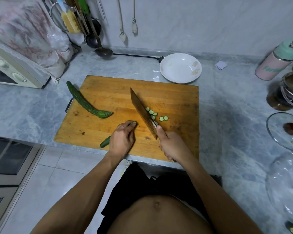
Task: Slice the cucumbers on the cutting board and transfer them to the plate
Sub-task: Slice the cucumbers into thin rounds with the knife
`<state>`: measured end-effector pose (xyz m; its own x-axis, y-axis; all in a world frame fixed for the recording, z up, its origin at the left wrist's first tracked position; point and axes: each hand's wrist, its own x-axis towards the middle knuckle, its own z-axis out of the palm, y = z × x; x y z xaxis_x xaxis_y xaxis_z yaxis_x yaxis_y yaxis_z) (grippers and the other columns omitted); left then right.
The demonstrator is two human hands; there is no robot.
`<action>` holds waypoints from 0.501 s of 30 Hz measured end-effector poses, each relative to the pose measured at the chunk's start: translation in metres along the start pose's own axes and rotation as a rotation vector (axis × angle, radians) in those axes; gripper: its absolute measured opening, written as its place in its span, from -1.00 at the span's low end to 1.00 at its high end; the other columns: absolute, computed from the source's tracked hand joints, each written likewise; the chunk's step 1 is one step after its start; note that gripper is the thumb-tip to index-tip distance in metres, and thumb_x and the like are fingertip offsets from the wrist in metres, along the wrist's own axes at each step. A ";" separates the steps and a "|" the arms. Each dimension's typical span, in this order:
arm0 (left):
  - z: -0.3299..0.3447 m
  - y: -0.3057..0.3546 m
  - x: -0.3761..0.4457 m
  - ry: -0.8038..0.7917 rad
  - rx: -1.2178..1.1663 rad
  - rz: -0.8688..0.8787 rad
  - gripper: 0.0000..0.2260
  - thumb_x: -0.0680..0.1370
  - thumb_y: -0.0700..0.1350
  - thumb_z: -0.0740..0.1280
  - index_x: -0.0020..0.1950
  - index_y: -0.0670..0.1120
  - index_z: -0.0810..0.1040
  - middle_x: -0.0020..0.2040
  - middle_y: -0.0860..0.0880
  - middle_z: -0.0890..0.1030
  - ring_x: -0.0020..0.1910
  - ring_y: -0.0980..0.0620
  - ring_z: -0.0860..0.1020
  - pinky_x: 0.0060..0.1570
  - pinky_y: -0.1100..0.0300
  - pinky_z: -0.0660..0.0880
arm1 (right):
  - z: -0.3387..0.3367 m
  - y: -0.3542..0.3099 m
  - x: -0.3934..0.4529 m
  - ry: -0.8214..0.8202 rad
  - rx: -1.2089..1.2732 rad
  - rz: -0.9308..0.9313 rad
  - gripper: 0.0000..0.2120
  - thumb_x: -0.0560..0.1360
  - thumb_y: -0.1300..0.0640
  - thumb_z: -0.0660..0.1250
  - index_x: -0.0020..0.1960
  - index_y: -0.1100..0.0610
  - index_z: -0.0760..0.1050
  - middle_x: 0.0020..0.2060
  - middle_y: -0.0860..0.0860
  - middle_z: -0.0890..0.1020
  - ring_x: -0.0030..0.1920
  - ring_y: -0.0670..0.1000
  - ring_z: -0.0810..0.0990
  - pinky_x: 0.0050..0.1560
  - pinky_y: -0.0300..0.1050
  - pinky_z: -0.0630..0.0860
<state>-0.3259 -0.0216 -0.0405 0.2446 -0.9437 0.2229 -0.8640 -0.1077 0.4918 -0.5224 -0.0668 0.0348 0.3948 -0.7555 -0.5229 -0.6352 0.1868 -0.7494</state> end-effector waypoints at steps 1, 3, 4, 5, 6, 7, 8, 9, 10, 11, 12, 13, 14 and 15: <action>0.000 -0.001 -0.001 -0.002 -0.011 0.003 -0.72 0.51 -0.31 0.31 0.20 -0.16 0.63 0.19 -0.11 0.62 0.10 -0.16 0.58 -0.04 0.02 0.59 | -0.003 0.001 0.000 0.005 -0.005 0.009 -0.38 0.62 -0.31 -0.07 -0.24 0.15 0.45 -0.41 0.11 0.46 -0.51 0.05 0.42 -0.49 -0.20 0.35; 0.000 -0.003 -0.004 -0.014 -0.029 0.015 -0.71 0.50 -0.31 0.33 0.19 -0.14 0.64 0.20 -0.10 0.62 0.11 -0.13 0.59 -0.01 0.05 0.59 | -0.006 0.001 0.000 0.002 -0.041 0.003 -0.38 0.63 -0.30 -0.07 -0.21 0.17 0.46 -0.38 0.13 0.47 -0.50 0.05 0.43 -0.51 -0.23 0.35; 0.000 -0.004 -0.006 -0.016 -0.032 0.020 -0.71 0.50 -0.30 0.34 0.19 -0.12 0.64 0.20 -0.09 0.62 0.11 -0.10 0.60 0.00 0.07 0.59 | -0.007 0.001 0.000 -0.002 -0.051 -0.010 -0.39 0.63 -0.29 -0.06 -0.21 0.16 0.46 -0.38 0.13 0.46 -0.49 0.06 0.42 -0.47 -0.21 0.35; 0.001 -0.005 -0.007 -0.013 -0.035 0.025 -0.71 0.49 -0.30 0.36 0.18 -0.11 0.65 0.20 -0.08 0.62 0.11 -0.08 0.60 0.01 0.08 0.60 | -0.006 0.002 -0.001 -0.008 -0.052 -0.024 -0.40 0.63 -0.29 -0.05 -0.21 0.16 0.46 -0.37 0.13 0.45 -0.48 0.06 0.40 -0.41 -0.17 0.34; 0.001 -0.005 -0.009 -0.009 -0.035 0.029 -0.72 0.48 -0.31 0.37 0.16 -0.10 0.66 0.19 -0.08 0.63 0.10 -0.07 0.61 0.01 0.10 0.60 | -0.005 0.002 -0.002 -0.022 -0.045 -0.034 -0.41 0.63 -0.29 -0.04 -0.21 0.15 0.45 -0.38 0.12 0.42 -0.47 0.06 0.37 -0.36 -0.13 0.33; 0.002 -0.005 -0.009 -0.005 -0.034 0.032 -0.72 0.47 -0.31 0.38 0.15 -0.10 0.67 0.18 -0.09 0.64 0.08 -0.06 0.62 0.00 0.11 0.59 | -0.004 0.003 -0.004 -0.037 -0.033 -0.043 -0.42 0.62 -0.29 -0.02 -0.21 0.15 0.44 -0.38 0.13 0.39 -0.47 0.05 0.34 -0.33 -0.09 0.30; 0.003 -0.005 -0.009 -0.001 -0.031 0.028 -0.72 0.46 -0.32 0.38 0.14 -0.11 0.67 0.17 -0.09 0.64 0.07 -0.06 0.63 -0.01 0.11 0.59 | -0.002 0.004 -0.006 -0.050 -0.023 -0.053 -0.42 0.62 -0.29 -0.01 -0.21 0.16 0.44 -0.38 0.13 0.37 -0.47 0.05 0.32 -0.32 -0.08 0.28; 0.003 -0.005 -0.008 0.004 -0.029 0.019 -0.72 0.45 -0.32 0.38 0.13 -0.11 0.68 0.16 -0.09 0.64 0.06 -0.06 0.64 -0.01 0.11 0.59 | 0.000 0.005 -0.007 -0.057 -0.024 -0.062 -0.40 0.62 -0.29 -0.01 -0.21 0.18 0.44 -0.39 0.13 0.37 -0.46 0.05 0.33 -0.33 -0.07 0.28; 0.004 -0.004 -0.008 0.009 -0.030 0.005 -0.72 0.45 -0.31 0.37 0.12 -0.11 0.68 0.16 -0.10 0.64 0.06 -0.07 0.64 -0.01 0.10 0.60 | 0.002 0.005 -0.009 -0.055 -0.038 -0.071 -0.36 0.62 -0.29 0.00 -0.22 0.23 0.47 -0.40 0.12 0.39 -0.46 0.05 0.36 -0.33 -0.07 0.30; 0.005 -0.004 -0.007 0.013 -0.034 -0.009 -0.72 0.44 -0.31 0.37 0.12 -0.12 0.68 0.15 -0.10 0.65 0.06 -0.07 0.64 -0.01 0.09 0.61 | 0.004 0.005 -0.010 -0.045 -0.060 -0.081 -0.32 0.62 -0.29 0.00 -0.20 0.29 0.49 -0.42 0.09 0.42 -0.45 0.05 0.40 -0.33 -0.06 0.34; 0.005 -0.003 -0.007 0.018 -0.041 -0.020 -0.72 0.44 -0.31 0.37 0.11 -0.12 0.69 0.15 -0.10 0.65 0.06 -0.07 0.64 0.00 0.08 0.61 | 0.005 0.004 -0.011 -0.035 -0.084 -0.092 -0.31 0.62 -0.28 0.01 -0.19 0.30 0.52 -0.43 0.07 0.45 -0.44 0.05 0.44 -0.32 -0.05 0.38; 0.005 -0.003 -0.007 0.022 -0.049 -0.030 -0.73 0.44 -0.31 0.37 0.10 -0.12 0.69 0.14 -0.10 0.65 0.05 -0.06 0.65 0.02 0.10 0.60 | 0.005 0.003 -0.012 -0.031 -0.099 -0.100 -0.32 0.63 -0.28 0.01 -0.19 0.29 0.54 -0.43 0.06 0.47 -0.43 0.05 0.47 -0.30 -0.04 0.41; 0.004 -0.003 -0.006 0.024 -0.055 -0.042 -0.73 0.44 -0.30 0.36 0.09 -0.12 0.69 0.14 -0.10 0.65 0.04 -0.06 0.65 0.03 0.12 0.59 | 0.005 0.003 -0.013 -0.036 -0.099 -0.101 -0.34 0.63 -0.27 0.00 -0.21 0.26 0.53 -0.44 0.04 0.48 -0.43 0.03 0.47 -0.31 -0.04 0.41; 0.004 -0.002 -0.005 0.024 -0.059 -0.059 -0.73 0.44 -0.28 0.34 0.10 -0.12 0.69 0.15 -0.09 0.65 0.03 -0.06 0.65 0.04 0.13 0.58 | 0.005 0.002 -0.014 -0.042 -0.087 -0.099 -0.36 0.63 -0.28 0.00 -0.24 0.21 0.52 -0.45 0.02 0.47 -0.46 0.01 0.44 -0.34 -0.06 0.38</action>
<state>-0.3271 -0.0176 -0.0461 0.3057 -0.9282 0.2122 -0.8204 -0.1437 0.5534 -0.5260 -0.0530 0.0383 0.4846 -0.7401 -0.4663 -0.6462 0.0564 -0.7610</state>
